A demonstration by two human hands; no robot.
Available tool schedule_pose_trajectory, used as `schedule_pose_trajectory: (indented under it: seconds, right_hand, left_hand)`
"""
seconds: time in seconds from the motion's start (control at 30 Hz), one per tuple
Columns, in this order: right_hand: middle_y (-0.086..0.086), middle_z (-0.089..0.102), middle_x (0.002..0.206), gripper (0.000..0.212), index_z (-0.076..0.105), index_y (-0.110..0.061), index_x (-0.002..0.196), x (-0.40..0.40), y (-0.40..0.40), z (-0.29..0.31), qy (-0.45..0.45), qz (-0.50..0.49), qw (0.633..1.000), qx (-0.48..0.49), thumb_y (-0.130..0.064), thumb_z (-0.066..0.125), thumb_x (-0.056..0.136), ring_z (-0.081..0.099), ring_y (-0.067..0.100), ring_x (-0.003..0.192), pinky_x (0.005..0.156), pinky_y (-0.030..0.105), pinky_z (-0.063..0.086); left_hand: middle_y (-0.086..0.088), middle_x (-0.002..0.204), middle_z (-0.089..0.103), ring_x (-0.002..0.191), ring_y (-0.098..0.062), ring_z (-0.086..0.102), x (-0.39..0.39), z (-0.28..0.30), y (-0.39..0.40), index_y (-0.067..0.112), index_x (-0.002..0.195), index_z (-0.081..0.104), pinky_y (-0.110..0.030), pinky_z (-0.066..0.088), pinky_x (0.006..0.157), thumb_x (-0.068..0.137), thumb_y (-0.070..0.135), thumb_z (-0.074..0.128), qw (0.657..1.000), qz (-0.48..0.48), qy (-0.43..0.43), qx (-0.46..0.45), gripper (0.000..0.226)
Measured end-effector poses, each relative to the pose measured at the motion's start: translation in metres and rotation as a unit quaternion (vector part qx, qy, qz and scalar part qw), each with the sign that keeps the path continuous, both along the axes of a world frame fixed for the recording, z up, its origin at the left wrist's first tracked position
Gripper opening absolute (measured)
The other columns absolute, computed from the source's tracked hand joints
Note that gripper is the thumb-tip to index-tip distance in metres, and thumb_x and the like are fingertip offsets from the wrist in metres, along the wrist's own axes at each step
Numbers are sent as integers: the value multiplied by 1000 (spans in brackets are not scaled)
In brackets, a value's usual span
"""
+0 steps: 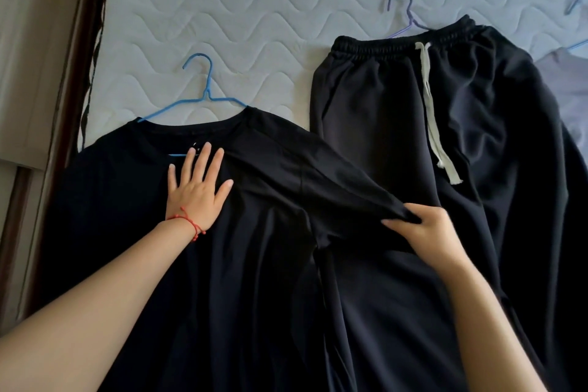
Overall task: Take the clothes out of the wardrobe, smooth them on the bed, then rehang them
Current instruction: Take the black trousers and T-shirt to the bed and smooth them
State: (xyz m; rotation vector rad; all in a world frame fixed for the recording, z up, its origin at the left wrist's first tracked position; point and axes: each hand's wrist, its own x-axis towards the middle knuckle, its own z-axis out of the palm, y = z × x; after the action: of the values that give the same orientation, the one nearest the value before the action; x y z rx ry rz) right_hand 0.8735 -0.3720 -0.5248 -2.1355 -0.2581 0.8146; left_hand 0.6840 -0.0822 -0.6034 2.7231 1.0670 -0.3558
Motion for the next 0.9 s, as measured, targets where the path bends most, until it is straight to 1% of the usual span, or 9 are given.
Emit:
schedule_pose_trajectory:
  seconds: [0.07,0.13,0.23,0.33,0.43,0.53,0.6,0.73,0.9]
  right_hand:
    - [10,70,68,7,68,-4,70,3,-5,12,143,-158,964,160,-8,68,75,66,23,67,62,25,54]
    - [12,68,68,18,62,-3,74,7,-10,19,234,-214,917,241,-17,70,65,66,23,63,58,29,55]
    - [12,70,75,28,63,0,86,5,-10,13,273,-239,916,168,-16,71,65,68,21,66,61,30,57]
    - [10,67,83,29,66,-2,100,3,-13,-2,110,-203,969,-86,-20,71,77,65,25,77,72,36,53]
    - [17,58,114,39,54,-10,116,-8,-17,-4,-107,-148,931,-317,-27,64,83,53,40,107,86,44,42]
    - [26,53,114,35,55,-4,115,-32,-7,-4,-297,-121,908,-270,-20,58,85,50,46,104,81,48,42]
    - [21,58,113,36,59,-6,111,-55,9,-11,-390,-41,897,-204,-27,52,83,54,41,101,79,45,42]
    - [13,53,134,42,55,-13,122,-113,62,-27,-420,136,889,-124,-34,47,87,47,29,126,100,38,31]
    - [7,40,146,50,41,-21,134,-166,96,-66,-371,307,870,-105,-38,42,87,24,21,137,110,41,24]
  left_hand:
    - [3,158,-6,146,-21,-7,0,1,0,27,148,-2,-50,1,116,95,47,23,1000,-2,7,0,61]
    - [4,158,-7,145,-21,-8,0,1,0,27,147,-3,-50,1,116,95,47,22,1000,-3,14,-3,61]
    - [3,158,-9,145,-22,-9,2,3,1,27,147,-5,-50,0,116,95,47,21,1000,-3,25,-6,62]
    - [4,158,-10,145,-21,-10,1,4,2,27,147,-7,-50,0,116,95,48,20,999,-6,34,-9,62]
    - [2,157,-11,145,-22,-10,3,6,3,26,147,-7,-50,0,116,96,47,21,999,-8,43,-23,62]
    - [-3,158,-9,145,-26,-9,5,14,-5,23,148,-3,-53,3,116,96,44,28,999,20,19,-31,64]
    - [-8,158,1,145,-30,0,-1,20,-23,19,148,7,-57,7,114,95,41,35,998,39,-42,-13,64]
    - [-11,152,27,141,-32,19,-33,24,-74,16,143,27,-61,19,107,89,43,33,992,36,-118,31,61]
    - [-6,150,32,138,-25,21,-98,3,-114,20,141,29,-59,23,106,95,50,9,1000,16,-26,4,58]
